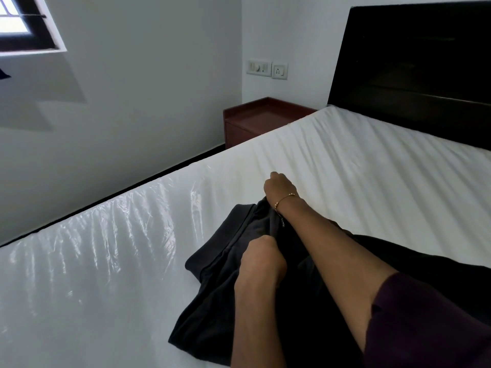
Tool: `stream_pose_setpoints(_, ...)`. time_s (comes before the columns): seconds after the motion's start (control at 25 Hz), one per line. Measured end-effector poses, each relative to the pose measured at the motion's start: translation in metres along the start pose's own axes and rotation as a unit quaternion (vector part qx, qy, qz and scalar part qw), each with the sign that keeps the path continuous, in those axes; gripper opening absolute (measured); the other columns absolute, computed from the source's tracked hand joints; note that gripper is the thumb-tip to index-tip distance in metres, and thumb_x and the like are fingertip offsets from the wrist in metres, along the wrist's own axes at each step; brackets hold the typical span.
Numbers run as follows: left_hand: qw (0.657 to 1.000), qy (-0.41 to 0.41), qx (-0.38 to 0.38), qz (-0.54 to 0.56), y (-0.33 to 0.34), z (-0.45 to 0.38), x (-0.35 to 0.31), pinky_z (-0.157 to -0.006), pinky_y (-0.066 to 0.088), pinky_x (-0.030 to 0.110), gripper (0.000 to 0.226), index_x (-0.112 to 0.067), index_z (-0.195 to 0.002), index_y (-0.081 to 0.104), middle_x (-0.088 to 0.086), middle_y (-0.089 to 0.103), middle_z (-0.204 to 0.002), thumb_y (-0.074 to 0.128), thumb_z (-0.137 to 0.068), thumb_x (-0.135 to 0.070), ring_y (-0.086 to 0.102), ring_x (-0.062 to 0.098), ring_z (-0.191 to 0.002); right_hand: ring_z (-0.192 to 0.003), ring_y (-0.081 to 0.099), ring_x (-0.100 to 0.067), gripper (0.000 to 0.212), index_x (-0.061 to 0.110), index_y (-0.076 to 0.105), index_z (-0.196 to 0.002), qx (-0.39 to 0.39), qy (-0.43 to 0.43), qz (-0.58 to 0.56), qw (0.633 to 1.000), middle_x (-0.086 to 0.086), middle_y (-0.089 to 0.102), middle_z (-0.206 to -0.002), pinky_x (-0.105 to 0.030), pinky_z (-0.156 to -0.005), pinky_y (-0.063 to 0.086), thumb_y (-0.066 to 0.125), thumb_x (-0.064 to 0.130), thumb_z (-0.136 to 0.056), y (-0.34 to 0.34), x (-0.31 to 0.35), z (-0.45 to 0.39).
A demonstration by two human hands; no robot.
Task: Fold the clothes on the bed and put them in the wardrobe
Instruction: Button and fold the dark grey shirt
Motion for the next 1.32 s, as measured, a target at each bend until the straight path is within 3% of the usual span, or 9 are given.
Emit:
stream_pose_setpoints(0.28,0.997,-0.049,0.042,0.046,-0.005,0.012,0.011,-0.061,0.065,0.036,0.023,-0.012,-0.098,0.074,0.019,0.065,-0.107,0.057,-0.098,0.004,0.073,0.038,-0.088,-0.143,0.073,-0.048,0.048,0.010,0.091,-0.153,0.054,0.022,-0.099,0.993,-0.021,0.061,-0.170,-0.057,-0.138,0.069,0.061,-0.006,-0.118,-0.005,-0.009,0.000)
stream_pose_setpoints(0.36,0.993,-0.061,0.070,0.077,-0.003,0.015,0.008,-0.062,0.065,0.042,0.014,-0.008,-0.106,0.065,0.021,0.064,-0.110,0.068,-0.095,0.000,0.073,0.040,-0.089,-0.142,0.075,-0.041,0.054,0.020,0.094,-0.149,0.047,0.024,-0.160,0.986,-0.019,0.068,-0.161,-0.053,-0.139,0.070,0.064,-0.009,-0.114,-0.010,-0.021,0.012)
stream_pose_setpoints(0.48,0.990,-0.064,0.073,0.104,-0.004,0.017,0.002,-0.056,0.063,0.041,0.048,-0.014,-0.110,0.054,0.018,0.060,-0.117,0.090,-0.079,-0.009,0.071,0.040,-0.089,-0.139,0.075,-0.037,0.049,0.022,0.094,-0.144,0.015,0.047,-0.187,0.981,-0.015,0.074,-0.152,-0.053,-0.132,0.073,0.068,-0.006,-0.113,-0.017,-0.045,0.051)
stream_pose_setpoints(0.64,0.997,-0.046,0.050,0.026,-0.009,0.014,0.012,-0.062,0.064,0.038,0.018,0.005,-0.095,0.064,0.021,0.071,-0.105,0.073,-0.083,0.013,0.076,0.039,-0.084,-0.147,0.071,-0.035,0.043,0.023,0.094,-0.140,-0.003,0.104,-0.210,0.972,-0.011,0.074,-0.153,-0.053,-0.132,0.073,0.071,0.000,-0.112,-0.017,-0.081,0.108)
stream_pose_setpoints(0.76,0.997,-0.051,0.064,-0.003,-0.014,0.003,0.018,-0.062,0.064,0.041,0.026,-0.001,-0.099,0.067,0.022,0.064,-0.112,0.067,-0.083,0.020,0.073,0.042,-0.089,-0.137,0.078,-0.033,0.047,0.019,0.097,-0.134,-0.048,0.175,-0.256,0.949,-0.010,0.084,-0.145,-0.053,-0.127,0.076,0.065,-0.006,-0.110,-0.026,-0.123,0.153)
stream_pose_setpoints(0.92,0.972,-0.005,-0.050,-0.228,-0.016,-0.005,0.002,-0.077,0.060,0.039,0.036,-0.011,-0.117,0.066,0.020,0.055,-0.134,0.078,-0.086,-0.024,0.073,0.037,-0.100,-0.129,0.083,-0.028,0.066,0.015,0.100,-0.131,-0.022,0.158,-0.307,0.938,-0.010,0.090,-0.140,-0.054,-0.132,0.075,0.056,-0.021,-0.098,-0.037,-0.158,0.224)
stream_pose_setpoints(1.0,0.970,0.085,-0.113,-0.197,-0.008,-0.009,-0.006,-0.098,0.052,0.045,0.050,-0.022,-0.115,0.068,0.007,0.044,-0.143,0.081,-0.078,-0.054,0.058,0.035,-0.120,-0.144,0.075,-0.026,0.071,0.018,0.095,-0.145,0.023,0.116,-0.307,0.944,-0.008,0.087,-0.150,-0.048,-0.141,0.068,0.060,-0.020,-0.096,-0.045,-0.157,0.252)
stream_pose_setpoints(1.12,0.964,0.182,-0.038,-0.189,0.026,-0.001,-0.021,-0.108,0.046,0.044,0.085,-0.034,-0.129,0.059,-0.010,0.048,-0.136,0.087,-0.058,-0.070,0.046,0.022,-0.128,-0.156,0.062,-0.025,0.079,0.038,0.069,-0.175,0.071,0.099,-0.292,0.949,0.002,0.080,-0.163,-0.050,-0.142,0.059,0.084,0.006,-0.104,-0.051,-0.148,0.271)
stream_pose_setpoints(1.32,0.938,0.265,-0.134,-0.178,0.041,0.003,-0.036,-0.081,0.049,0.032,0.034,-0.042,-0.089,0.061,-0.009,0.066,-0.104,0.061,-0.087,-0.008,0.065,0.020,-0.102,-0.119,0.066,-0.028,0.041,0.031,0.092,-0.137,-0.085,0.095,-0.220,0.967,0.001,0.084,-0.112,-0.059,-0.115,0.074,0.080,0.009,-0.104,-0.058,-0.133,0.278)
Point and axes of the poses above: each hand's wrist, its own z-axis away from the middle knuckle, its own y-axis out of the palm, x = y × z, the point moved 1 cm from there along -z, towards the middle knuckle
